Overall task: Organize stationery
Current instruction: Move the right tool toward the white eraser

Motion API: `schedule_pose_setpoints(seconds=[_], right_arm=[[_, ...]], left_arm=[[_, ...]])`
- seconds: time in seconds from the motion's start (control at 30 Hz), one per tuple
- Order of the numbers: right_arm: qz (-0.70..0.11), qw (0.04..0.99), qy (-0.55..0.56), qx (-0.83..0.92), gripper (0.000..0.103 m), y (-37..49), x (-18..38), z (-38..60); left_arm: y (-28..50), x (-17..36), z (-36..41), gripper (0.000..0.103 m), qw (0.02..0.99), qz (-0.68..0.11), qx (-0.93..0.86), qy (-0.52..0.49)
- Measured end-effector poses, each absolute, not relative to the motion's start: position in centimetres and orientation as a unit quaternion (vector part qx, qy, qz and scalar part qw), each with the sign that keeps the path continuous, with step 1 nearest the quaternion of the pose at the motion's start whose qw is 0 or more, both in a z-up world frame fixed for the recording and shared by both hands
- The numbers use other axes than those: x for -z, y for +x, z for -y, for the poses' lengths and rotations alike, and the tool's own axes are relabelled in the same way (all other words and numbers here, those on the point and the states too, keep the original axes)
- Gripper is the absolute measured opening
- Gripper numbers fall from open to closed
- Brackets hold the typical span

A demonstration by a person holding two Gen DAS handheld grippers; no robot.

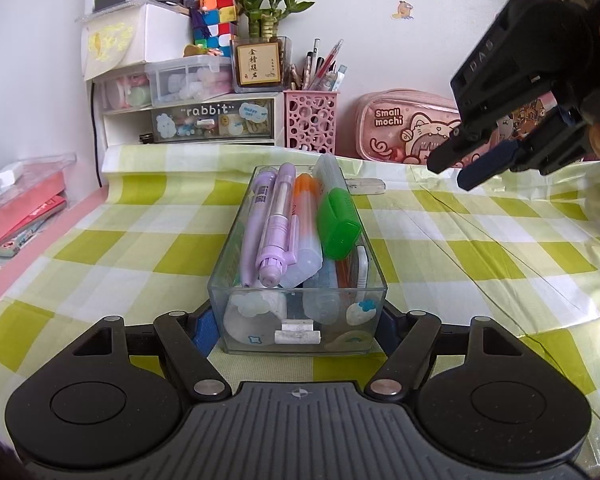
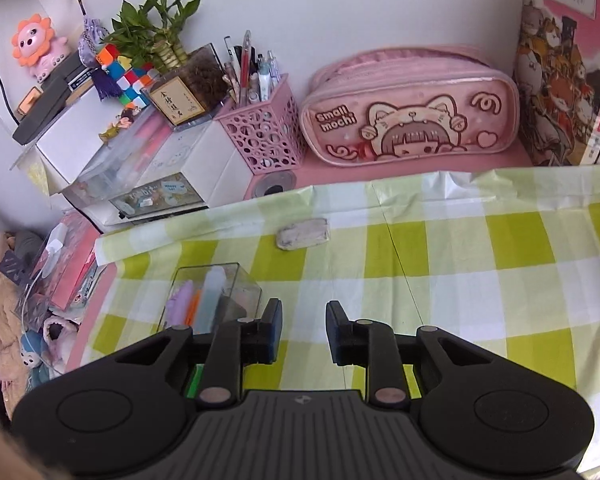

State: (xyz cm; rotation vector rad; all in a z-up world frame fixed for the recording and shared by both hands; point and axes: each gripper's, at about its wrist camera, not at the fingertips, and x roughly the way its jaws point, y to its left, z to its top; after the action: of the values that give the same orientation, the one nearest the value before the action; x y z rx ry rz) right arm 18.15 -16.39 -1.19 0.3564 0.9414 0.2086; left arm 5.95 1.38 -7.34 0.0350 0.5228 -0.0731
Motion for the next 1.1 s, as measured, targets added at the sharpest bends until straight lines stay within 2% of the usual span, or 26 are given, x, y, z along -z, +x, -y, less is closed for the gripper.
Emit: schedule_pose_setpoints(seconds=[0.23, 0.4, 0.57, 0.73, 0.93, 1.1], right_arm=[[-0.439, 0.877, 0.176, -0.09, 0.023, 18.6, 2.9, 18.7], [-0.438, 0.873, 0.135, -0.165, 0.024, 18.0, 2.6, 16.6], [-0.411, 0.892, 0.096, -0.162, 0.032, 19.1, 2.0, 15.9], [-0.429, 0.889, 0.075, -0.145, 0.038, 23.5, 4.0, 16.8], [-0.411, 0.889, -0.062, -0.192, 0.038, 26.6, 6.2, 14.7], [-0.364, 0.889, -0.113, -0.255, 0.038, 27.6, 6.4, 13.7]], left_arm=[[6.2, 7.3, -1.6, 0.072, 0.964, -0.264, 0.039, 0.014], [6.4, 7.3, -1.7, 0.072, 0.963, -0.266, 0.042, 0.013], [6.4, 7.3, -1.7, 0.072, 0.963, -0.264, 0.042, 0.012], [6.4, 7.3, -1.7, 0.072, 0.964, -0.263, 0.042, 0.012], [6.3, 7.3, -1.8, 0.072, 0.965, -0.26, 0.044, 0.011], [6.3, 7.3, -1.8, 0.072, 0.965, -0.258, 0.045, 0.01]])
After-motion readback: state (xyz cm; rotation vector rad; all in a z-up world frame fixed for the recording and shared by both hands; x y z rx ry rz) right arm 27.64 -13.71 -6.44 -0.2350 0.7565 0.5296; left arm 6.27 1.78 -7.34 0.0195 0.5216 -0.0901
